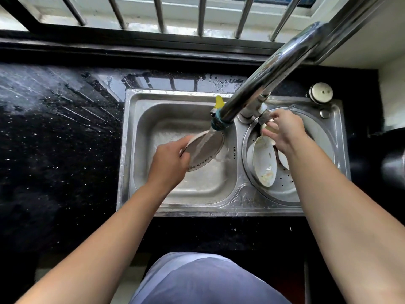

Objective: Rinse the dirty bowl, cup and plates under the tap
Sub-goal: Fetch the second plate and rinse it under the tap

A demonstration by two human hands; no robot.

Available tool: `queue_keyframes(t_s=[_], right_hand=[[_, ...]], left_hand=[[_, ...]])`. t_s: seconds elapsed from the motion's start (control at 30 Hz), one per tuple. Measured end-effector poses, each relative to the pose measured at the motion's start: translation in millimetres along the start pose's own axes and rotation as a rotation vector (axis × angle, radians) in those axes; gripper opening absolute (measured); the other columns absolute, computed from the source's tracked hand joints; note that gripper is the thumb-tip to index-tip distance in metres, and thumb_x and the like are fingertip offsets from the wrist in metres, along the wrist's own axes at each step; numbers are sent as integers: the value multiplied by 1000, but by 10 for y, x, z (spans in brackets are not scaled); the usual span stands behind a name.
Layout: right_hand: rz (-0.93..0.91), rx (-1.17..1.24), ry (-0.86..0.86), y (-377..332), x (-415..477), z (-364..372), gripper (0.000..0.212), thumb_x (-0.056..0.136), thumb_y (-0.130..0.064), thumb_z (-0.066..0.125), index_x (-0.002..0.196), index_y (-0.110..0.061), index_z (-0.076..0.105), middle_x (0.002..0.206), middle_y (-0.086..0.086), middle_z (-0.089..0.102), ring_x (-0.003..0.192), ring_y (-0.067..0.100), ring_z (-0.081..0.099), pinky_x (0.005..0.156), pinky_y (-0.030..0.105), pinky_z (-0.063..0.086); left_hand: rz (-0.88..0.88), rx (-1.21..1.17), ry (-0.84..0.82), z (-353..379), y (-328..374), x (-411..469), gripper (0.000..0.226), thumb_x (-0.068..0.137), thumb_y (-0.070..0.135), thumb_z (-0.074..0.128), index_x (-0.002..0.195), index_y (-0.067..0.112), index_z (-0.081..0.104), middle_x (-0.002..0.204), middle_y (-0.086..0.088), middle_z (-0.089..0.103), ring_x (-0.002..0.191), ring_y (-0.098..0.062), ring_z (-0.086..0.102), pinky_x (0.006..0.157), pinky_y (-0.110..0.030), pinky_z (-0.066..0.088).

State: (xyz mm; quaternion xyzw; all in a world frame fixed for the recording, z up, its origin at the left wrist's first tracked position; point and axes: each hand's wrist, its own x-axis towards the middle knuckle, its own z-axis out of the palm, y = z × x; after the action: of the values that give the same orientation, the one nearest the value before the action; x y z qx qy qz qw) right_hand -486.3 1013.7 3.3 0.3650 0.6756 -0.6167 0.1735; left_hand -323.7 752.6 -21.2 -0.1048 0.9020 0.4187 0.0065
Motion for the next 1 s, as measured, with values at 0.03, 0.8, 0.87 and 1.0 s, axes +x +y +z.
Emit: queue_keyframes(t_s=[0.03, 0.8, 0.87, 1.0], right_hand=[[-3, 8, -3, -9, 4, -5, 8, 73, -8, 61, 76, -13, 66, 92, 1, 63, 99, 22, 66, 82, 39, 60], [-566, -581, -466, 628, -1393, 711, 24, 102, -48, 35, 101, -38, 57, 91, -21, 58, 85, -2, 54, 76, 34, 40], [-672, -631, -455, 606, -1407, 889, 29, 105, -38, 37, 125, -21, 49, 112, 0, 58, 100, 10, 50, 82, 31, 34], [-710, -739, -488, 577, -1451, 1192, 58, 106, -33, 42, 157, -9, 30, 165, 19, 26, 149, 30, 28, 119, 37, 24]], left_hand=[[55, 30, 1, 8, 26, 6, 49, 90, 14, 61, 128, 45, 56, 73, 4, 71, 67, -21, 59, 60, -32, 46], [-1125, -1528, -367, -1, 31, -280, 19, 87, -5, 45, 88, -2, 64, 67, -6, 62, 33, -5, 47, 28, -14, 38], [-1134, -1658, -403, -27, 35, -270, 19, 80, -4, 44, 76, -1, 63, 61, -3, 59, 29, -3, 42, 26, -13, 32], [-1153, -1680, -291, -49, 84, -204, 31, 79, -5, 38, 57, 9, 55, 43, 5, 44, 21, -4, 35, 22, -12, 23]])
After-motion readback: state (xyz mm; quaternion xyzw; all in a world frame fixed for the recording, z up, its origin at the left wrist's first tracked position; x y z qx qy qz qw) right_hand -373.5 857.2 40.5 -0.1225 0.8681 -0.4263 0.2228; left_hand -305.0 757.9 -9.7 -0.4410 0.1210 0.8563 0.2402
